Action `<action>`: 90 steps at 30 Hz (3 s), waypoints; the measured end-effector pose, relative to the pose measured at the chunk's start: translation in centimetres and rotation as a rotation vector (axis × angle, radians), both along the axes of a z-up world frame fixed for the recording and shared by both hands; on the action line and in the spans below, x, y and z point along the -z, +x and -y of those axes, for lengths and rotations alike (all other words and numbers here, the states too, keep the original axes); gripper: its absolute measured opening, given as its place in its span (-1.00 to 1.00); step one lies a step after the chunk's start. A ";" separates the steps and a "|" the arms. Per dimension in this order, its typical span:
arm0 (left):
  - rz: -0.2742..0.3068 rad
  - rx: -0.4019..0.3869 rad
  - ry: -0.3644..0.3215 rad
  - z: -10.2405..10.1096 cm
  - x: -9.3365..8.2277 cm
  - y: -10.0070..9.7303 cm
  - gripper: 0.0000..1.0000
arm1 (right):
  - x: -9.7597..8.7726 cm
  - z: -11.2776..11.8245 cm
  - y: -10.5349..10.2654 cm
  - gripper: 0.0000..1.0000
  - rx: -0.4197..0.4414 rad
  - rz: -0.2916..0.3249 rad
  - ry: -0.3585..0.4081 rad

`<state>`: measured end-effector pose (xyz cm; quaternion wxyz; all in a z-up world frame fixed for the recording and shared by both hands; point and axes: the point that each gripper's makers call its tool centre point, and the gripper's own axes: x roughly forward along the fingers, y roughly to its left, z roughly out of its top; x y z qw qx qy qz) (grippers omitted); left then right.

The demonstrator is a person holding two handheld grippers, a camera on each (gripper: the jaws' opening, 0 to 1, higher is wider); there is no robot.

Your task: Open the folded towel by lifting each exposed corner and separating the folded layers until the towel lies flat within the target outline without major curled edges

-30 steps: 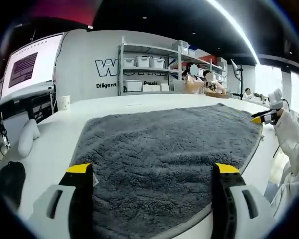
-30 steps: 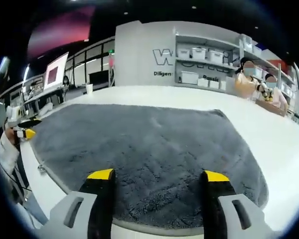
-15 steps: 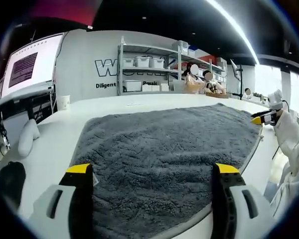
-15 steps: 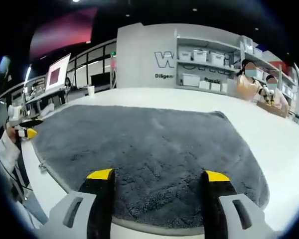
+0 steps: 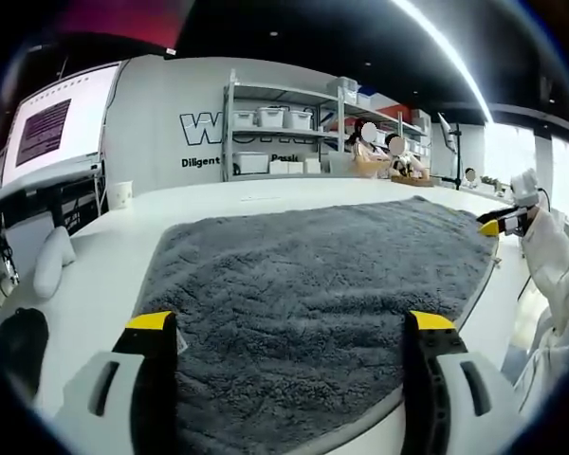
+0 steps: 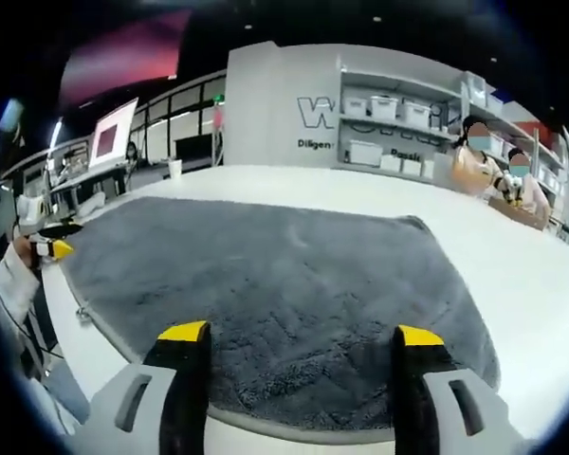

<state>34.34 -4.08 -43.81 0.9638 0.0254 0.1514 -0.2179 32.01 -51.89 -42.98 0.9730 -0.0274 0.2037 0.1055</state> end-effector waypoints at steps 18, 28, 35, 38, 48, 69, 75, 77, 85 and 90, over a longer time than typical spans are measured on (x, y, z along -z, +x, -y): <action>0.000 -0.002 0.001 0.0 0.0 -0.1 0.97 | 0.0 8.4 -1.5 0.38 0.199 -0.032 -0.039; 0.000 -0.003 0.002 0.0 0.0 -0.1 0.97 | 1.3 9.2 -1.4 0.35 0.201 -0.059 -0.006; 0.001 -0.003 0.001 -0.1 0.0 -0.1 0.97 | 1.4 9.0 -1.5 0.35 0.191 -0.049 -0.011; 0.000 -0.003 0.002 0.0 0.0 0.0 0.97 | 1.4 9.1 -1.6 0.35 0.190 -0.040 -0.008; -0.003 -0.004 0.002 0.0 0.0 0.0 0.97 | 1.4 9.1 -1.9 0.35 0.183 -0.043 -0.006; -0.009 0.004 0.001 0.0 -0.1 0.0 0.97 | 1.3 9.3 -2.9 0.35 0.175 -0.035 -0.001; -0.012 0.008 -0.015 -0.2 -0.2 0.0 0.93 | 1.1 9.3 -3.0 0.35 0.168 -0.043 0.021; -0.012 0.006 -0.001 -0.4 -0.2 0.0 0.86 | 0.9 9.4 -3.1 0.33 0.172 -0.038 0.041; -0.042 -0.056 -0.069 -1.8 -1.0 -0.6 0.49 | -0.2 11.1 -4.0 0.11 0.237 0.010 0.055; -0.005 -0.177 -0.094 -4.3 -2.1 -1.2 -0.13 | -0.5 12.4 -4.6 0.00 0.279 0.017 0.038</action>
